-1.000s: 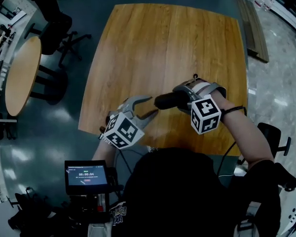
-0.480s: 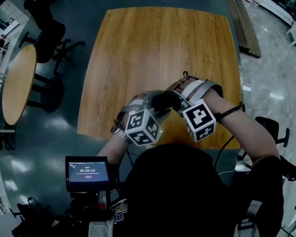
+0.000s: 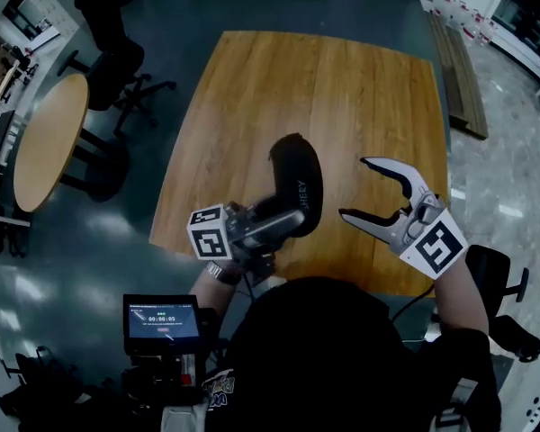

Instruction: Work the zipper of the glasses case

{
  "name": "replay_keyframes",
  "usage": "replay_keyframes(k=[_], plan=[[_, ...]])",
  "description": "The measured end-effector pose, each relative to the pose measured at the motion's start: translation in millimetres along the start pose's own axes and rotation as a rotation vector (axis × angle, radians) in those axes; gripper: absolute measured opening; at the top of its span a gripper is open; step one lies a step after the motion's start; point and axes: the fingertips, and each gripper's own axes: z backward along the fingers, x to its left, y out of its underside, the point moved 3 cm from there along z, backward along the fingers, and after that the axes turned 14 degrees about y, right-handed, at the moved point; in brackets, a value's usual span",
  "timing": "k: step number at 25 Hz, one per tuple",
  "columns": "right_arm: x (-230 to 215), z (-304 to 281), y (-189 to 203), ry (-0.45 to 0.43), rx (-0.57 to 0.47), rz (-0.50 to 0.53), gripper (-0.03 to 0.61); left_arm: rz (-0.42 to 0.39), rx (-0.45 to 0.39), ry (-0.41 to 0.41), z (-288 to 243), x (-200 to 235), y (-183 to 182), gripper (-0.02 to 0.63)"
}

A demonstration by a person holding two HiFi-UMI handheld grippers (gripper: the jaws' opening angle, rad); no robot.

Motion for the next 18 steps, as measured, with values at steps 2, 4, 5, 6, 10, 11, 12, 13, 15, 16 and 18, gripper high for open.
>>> replay_keyframes(k=[2, 4, 5, 6, 10, 11, 12, 13, 15, 16, 18], plan=[[12, 0, -9, 0.016, -0.063, -0.169, 0.363, 0.157, -0.264, 0.130, 7, -10, -19, 0.265], [23, -2, -16, 0.105, -0.097, -0.203, 0.397, 0.219, -0.440, 0.153, 12, -9, -30, 0.265], [30, -4, -16, 0.167, -0.091, -0.179, 0.408, 0.222, -0.498, 0.139, 12, -6, -33, 0.265], [38, -8, -13, 0.223, -0.068, -0.128, 0.409, 0.220, -0.548, 0.122, 13, -3, -35, 0.265], [67, -34, -15, 0.284, -0.048, 0.018, 0.409, 0.204, -0.660, 0.039, 12, 8, -32, 0.262], [68, -37, -15, 0.283, -0.051, 0.006, 0.409, 0.193, -0.657, 0.014, 9, 9, -28, 0.262], [68, -39, -15, 0.286, -0.050, -0.010, 0.408, 0.181, -0.646, -0.009, 7, 10, -24, 0.262], [65, -41, -15, 0.293, -0.048, -0.023, 0.408, 0.168, -0.632, -0.028, 3, 10, -20, 0.262], [61, -43, -15, 0.305, -0.047, -0.038, 0.407, 0.145, -0.608, -0.059, -2, 11, -13, 0.262], [60, -43, -15, 0.304, -0.044, -0.036, 0.399, 0.135, -0.603, -0.072, -4, 12, -10, 0.262], [64, -42, -14, 0.297, -0.037, -0.012, 0.368, 0.116, -0.603, -0.092, -4, 13, -6, 0.262]])
